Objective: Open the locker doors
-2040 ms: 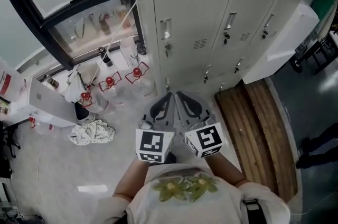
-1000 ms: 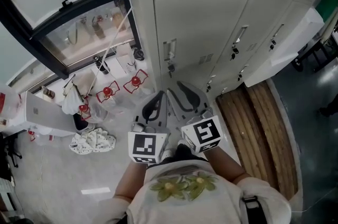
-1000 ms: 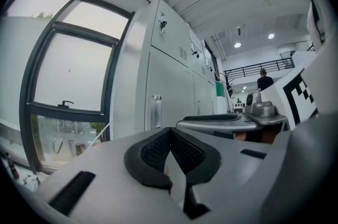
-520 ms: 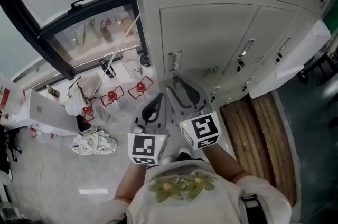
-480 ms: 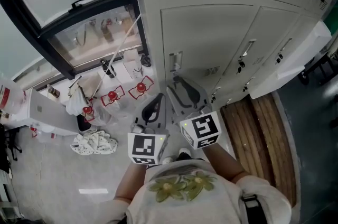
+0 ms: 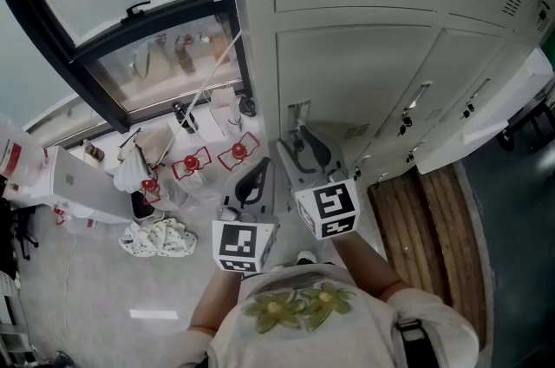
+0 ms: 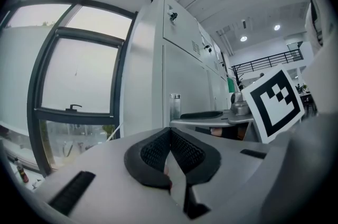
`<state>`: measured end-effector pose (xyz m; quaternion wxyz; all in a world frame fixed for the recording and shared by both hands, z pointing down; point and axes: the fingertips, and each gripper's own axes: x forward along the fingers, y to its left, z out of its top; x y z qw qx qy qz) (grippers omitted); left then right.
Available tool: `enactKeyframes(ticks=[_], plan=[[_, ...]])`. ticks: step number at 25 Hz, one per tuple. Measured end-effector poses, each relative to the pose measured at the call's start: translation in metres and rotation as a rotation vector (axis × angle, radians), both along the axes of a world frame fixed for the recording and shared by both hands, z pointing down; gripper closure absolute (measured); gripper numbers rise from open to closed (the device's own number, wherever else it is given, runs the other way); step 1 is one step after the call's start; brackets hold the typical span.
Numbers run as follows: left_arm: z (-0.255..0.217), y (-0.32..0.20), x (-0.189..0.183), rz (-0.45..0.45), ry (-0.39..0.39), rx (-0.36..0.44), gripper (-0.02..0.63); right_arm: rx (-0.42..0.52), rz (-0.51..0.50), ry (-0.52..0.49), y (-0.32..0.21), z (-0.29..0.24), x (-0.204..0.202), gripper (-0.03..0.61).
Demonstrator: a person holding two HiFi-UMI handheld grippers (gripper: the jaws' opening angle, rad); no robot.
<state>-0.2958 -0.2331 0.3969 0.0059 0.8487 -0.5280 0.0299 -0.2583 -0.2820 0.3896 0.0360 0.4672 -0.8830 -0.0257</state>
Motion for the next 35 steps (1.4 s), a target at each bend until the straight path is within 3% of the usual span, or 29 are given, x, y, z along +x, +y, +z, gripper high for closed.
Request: enactKeyframes(ticks=[22, 29, 35], plan=[[0.006, -0.011, -0.014, -0.041, -0.022, -0.014, 0.586, -0.05, 0.011, 0.038, -0.022, 0.017, -0.013, 0.396], [0.007, -0.005, -0.013, -0.038, -0.022, -0.016, 0.586, -0.051, 0.052, 0.032, -0.02, 0.016, -0.003, 0.457], [0.006, 0.002, -0.012, -0.032, -0.023, -0.015, 0.586, -0.062, 0.066, 0.013, -0.012, 0.016, 0.0, 0.46]])
